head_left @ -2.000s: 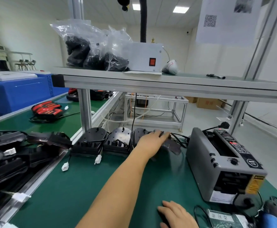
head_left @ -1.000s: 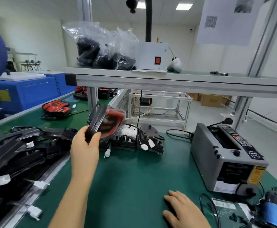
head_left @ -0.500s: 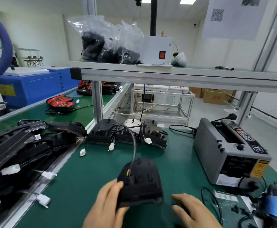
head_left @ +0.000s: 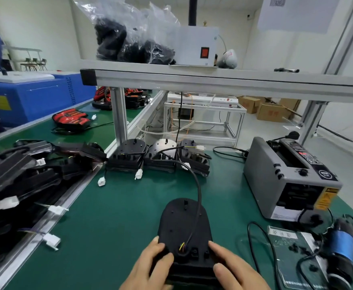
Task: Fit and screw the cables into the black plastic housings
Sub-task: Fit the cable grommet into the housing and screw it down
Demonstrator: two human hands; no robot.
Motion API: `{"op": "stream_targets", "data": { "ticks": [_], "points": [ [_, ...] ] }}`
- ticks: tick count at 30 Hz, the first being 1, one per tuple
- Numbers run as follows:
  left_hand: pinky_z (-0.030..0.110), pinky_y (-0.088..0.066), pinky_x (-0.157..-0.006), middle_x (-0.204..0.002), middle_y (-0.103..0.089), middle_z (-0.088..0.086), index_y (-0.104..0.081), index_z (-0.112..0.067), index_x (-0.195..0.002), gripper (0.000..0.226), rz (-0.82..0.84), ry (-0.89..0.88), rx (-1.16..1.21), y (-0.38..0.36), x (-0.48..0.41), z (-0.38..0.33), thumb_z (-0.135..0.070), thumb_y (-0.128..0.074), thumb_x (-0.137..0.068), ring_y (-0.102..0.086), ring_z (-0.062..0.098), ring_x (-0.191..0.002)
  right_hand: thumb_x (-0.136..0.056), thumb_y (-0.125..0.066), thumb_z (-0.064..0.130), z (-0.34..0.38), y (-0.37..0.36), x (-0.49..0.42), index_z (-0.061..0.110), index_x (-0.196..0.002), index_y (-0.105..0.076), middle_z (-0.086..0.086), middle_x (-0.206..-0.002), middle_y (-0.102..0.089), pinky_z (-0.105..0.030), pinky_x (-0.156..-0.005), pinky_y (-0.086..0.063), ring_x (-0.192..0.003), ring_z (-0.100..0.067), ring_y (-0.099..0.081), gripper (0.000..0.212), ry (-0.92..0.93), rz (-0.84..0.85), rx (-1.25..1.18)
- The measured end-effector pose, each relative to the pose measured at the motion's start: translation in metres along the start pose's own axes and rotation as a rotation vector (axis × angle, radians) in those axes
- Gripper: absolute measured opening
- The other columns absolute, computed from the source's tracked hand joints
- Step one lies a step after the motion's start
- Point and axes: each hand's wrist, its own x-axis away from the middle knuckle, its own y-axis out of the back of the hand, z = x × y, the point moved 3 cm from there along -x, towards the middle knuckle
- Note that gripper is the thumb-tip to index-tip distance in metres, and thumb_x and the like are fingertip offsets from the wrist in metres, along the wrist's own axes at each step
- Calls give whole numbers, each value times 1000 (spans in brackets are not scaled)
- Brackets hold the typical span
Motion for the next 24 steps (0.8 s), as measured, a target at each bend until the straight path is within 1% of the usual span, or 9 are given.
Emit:
{"op": "stream_targets", "data": {
  "ticks": [2,4,6,8,10,13,15,19,24],
  "points": [
    [-8,-30,-74,-122,-26,-53,-35,-82,-98,58,0,-21,12,2,-4,2,-31,-61,-88,-22,-44,-97,-93,-46,49,-3,-3,-4,58,-133,-20,37,-132,-31,5,-95,-9,-131,14,-25,49,-73,86,82],
    [-10,-23,-85,-123,-25,-57,-43,-73,-114,47,40,-82,-29,-4,-3,9,-34,-57,-91,-20,-41,-106,-94,-40,52,-3,-5,-7,56,-136,-4,36,-134,-24,6,-92,-4,-134,12,-19,56,-98,110,176],
    [-7,-19,-96,-137,-22,-43,-31,-39,-144,59,54,-181,-163,-3,-5,15,-30,-57,-92,-26,-26,-123,-95,-38,52,-5,-7,-5,55,-133,7,35,-136,-21,5,-93,-3,-134,11,-17,59,-72,119,195],
    [1,-33,-94,-140,-39,-20,-44,-16,-136,66,114,-363,-387,1,-5,3,-38,-69,-79,-46,-7,-123,-94,-40,53,-8,-8,-2,61,-128,1,40,-132,-22,7,-92,-3,-129,16,-19,54,-61,114,212],
    [8,-43,-86,-121,-59,-20,-50,-35,-108,39,95,-500,-433,9,0,-13,-48,-59,-73,-55,-1,-113,-91,-51,47,-3,-5,-5,64,-125,-29,42,-125,-38,4,-97,-16,-122,20,-31,44,-60,45,149],
    [5,-39,-85,-104,-60,-28,-61,-36,-98,21,-9,-487,-257,14,-8,-28,-43,-50,-81,-52,-8,-102,-89,-62,28,-4,4,-17,47,-96,-64,26,-102,-63,-7,-89,-37,-104,9,-54,21,-50,-78,-33],
    [5,-36,-87,-101,-60,-28,-67,-34,-97,27,-55,-446,-199,10,-15,-33,-48,-49,-83,-51,-7,-104,-89,-62,25,3,6,-36,37,-96,-68,22,-97,-68,-5,-75,-41,-91,7,-60,15,-122,-100,-214],
    [5,-33,-88,-96,-59,-32,-68,-38,-105,34,33,-394,-207,-3,-19,-40,-49,-60,-74,-46,-11,-105,-92,-56,22,23,-3,-64,21,-106,-66,-2,-90,-73,-21,-62,-43,-66,-7,-60,17,-227,22,-577],
    [3,-27,-90,-99,-53,-37,-62,-46,-110,30,89,-361,-245,-6,-17,-37,-42,-69,-81,-37,-13,-113,-87,-61,11,14,-1,-58,14,-76,-61,-6,-72,-69,-19,-44,-35,-48,-9,-52,12,-307,12,-683]
  ]
}}
